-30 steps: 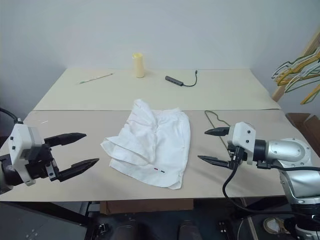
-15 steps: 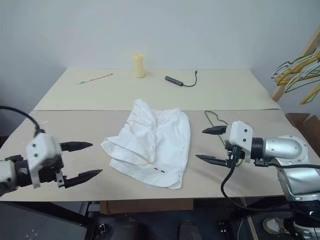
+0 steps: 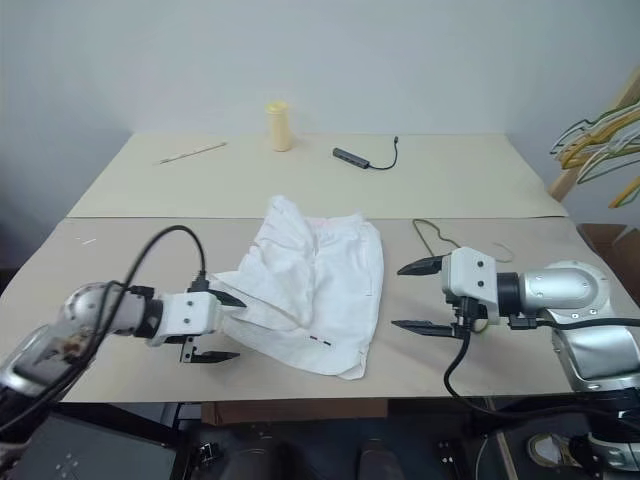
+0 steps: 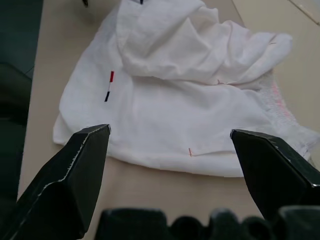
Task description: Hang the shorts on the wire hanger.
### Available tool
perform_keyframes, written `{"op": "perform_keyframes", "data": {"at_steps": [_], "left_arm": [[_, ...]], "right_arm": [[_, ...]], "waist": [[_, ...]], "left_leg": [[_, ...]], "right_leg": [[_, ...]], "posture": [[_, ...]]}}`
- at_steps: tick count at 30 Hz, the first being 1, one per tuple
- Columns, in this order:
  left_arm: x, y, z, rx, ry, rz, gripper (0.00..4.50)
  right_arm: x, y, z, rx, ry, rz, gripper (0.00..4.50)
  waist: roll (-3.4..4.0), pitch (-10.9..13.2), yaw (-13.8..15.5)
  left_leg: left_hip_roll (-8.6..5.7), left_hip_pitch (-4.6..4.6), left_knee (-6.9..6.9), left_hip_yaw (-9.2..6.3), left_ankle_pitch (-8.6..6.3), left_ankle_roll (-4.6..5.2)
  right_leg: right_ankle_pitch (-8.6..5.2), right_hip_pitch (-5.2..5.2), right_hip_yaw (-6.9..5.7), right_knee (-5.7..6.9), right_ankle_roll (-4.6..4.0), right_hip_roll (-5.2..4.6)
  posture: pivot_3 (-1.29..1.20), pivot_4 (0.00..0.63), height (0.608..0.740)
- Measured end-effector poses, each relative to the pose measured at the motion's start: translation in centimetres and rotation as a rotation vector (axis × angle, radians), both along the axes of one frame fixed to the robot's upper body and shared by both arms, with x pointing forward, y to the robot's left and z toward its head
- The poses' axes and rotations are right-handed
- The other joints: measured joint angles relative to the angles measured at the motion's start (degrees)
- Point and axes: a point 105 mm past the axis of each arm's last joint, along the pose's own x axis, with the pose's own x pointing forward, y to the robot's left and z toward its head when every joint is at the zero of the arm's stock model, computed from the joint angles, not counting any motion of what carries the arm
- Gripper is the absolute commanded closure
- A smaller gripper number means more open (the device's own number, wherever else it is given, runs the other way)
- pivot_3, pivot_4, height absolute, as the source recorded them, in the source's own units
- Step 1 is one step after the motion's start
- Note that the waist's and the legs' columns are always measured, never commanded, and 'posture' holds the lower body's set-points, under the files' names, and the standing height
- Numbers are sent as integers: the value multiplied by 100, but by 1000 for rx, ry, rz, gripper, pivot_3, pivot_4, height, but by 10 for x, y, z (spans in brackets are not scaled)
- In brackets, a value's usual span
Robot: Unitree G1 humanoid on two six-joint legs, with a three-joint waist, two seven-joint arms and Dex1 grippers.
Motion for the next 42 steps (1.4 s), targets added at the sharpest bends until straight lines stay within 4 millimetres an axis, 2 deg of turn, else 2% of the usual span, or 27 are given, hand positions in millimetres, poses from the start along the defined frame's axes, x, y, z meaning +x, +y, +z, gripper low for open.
{"op": "perform_keyframes", "data": {"at_steps": [1, 4, 9, 14, 16, 18, 21, 26, 30, 33, 34, 36, 40, 42], "left_arm": [[1, -1, -5, 23, -1, -20, 0], [7, -8, -7, 55, -37, -78, 601], [19, -18, -15, 62, -76, -95, 2291], [23, -17, -19, 60, -70, -85, 3969], [25, -15, -20, 63, -67, -78, 4444], [30, -11, -20, 67, -80, -70, 4444], [46, 11, -17, 101, -128, 2, 4444], [85, 85, 2, 213, -225, 251, 4444], [102, 120, 17, 242, -317, 382, 4444], [104, 131, 15, 251, -319, 424, 3737], [103, 131, 14, 250, -311, 424, 3550], [99, 129, 14, 213, -272, 413, 2884], [78, 120, 23, 101, -220, 342, 1668], [66, 124, 27, 68, -197, 336, 1036]], "right_arm": [[-2, 1, 0, -3, 1, 9, 21], [-7, 3, -3, -8, 13, 26, 0], [-11, 4, -1, -14, 12, 44, 0], [-13, 4, 0, -8, 11, 41, 0], [-13, 4, -1, -7, 12, 38, 0], [-13, 4, -1, -7, 11, 38, 0], [-13, 4, 0, -6, 10, 37, 0], [-13, 4, -2, -4, 11, 31, 0], [-12, 5, -1, 3, 4, 28, 0], [-13, 10, -4, 20, 11, 37, 0], [-13, 11, -5, 23, 14, 40, 0], [-13, 14, -8, 28, 16, 45, 0], [-3, 23, -15, 8, -25, 45, 0], [6, 23, -24, -23, -46, 27, 0]], "waist": [[0, 0, -27], [3, -5, -63], [22, -32, -63], [24, -42, -104], [24, -42, -113], [23, -42, -118], [23, -42, -143], [20, -40, -246], [18, -40, -239], [17, -41, -239], [17, -40, -239], [17, -41, -241], [16, -41, -291], [16, -41, -302]], "left_leg": [[0, -1, 0, 2, 0, 0], [-1, 4, 2, 6, 0, 0], [0, 21, 18, 9, 1, 1], [1, 19, 19, 9, 1, 2], [0, 16, 19, 10, 1, 2], [1, 15, 19, 10, 1, 2], [2, 16, 19, 11, 1, 2], [2, 2, 19, 11, 1, 2], [0, -6, 19, 15, -1, 5], [1, -6, 19, 17, -1, 5], [1, -6, 19, 17, -1, 5], [2, -6, 19, 18, -1, 5], [8, -3, 19, 27, -2, 4], [10, -1, 19, 31, -1, 4]], "right_leg": [[1, -3, 3, 1, 1, 0], [5, 2, 5, 2, 8, -3], [10, 21, 7, 2, 19, -4], [14, 16, 10, 7, 15, -3], [14, 12, 11, 8, 14, -3], [14, 11, 12, 8, 14, -2], [15, 9, 13, 12, 14, 0], [15, -1, 12, 9, 16, -1], [16, -5, 12, 5, 21, -3], [16, -6, 11, 9, 21, -3], [16, -8, 11, 10, 21, -3], [16, -9, 11, 13, 21, -2], [16, -14, 17, 18, 19, -1], [17, -17, 19, 23, 18, 0]], "posture": [[-62, 54, 740], [-81, 52, 740], [-94, 53, 740], [-95, 55, 740], [-95, 56, 740], [-93, 55, 740], [-91, 54, 740], [-83, 50, 740], [-76, 49, 740], [-71, 49, 740], [-70, 49, 740], [-65, 49, 740], [-48, 50, 740], [-48, 50, 740]]}}
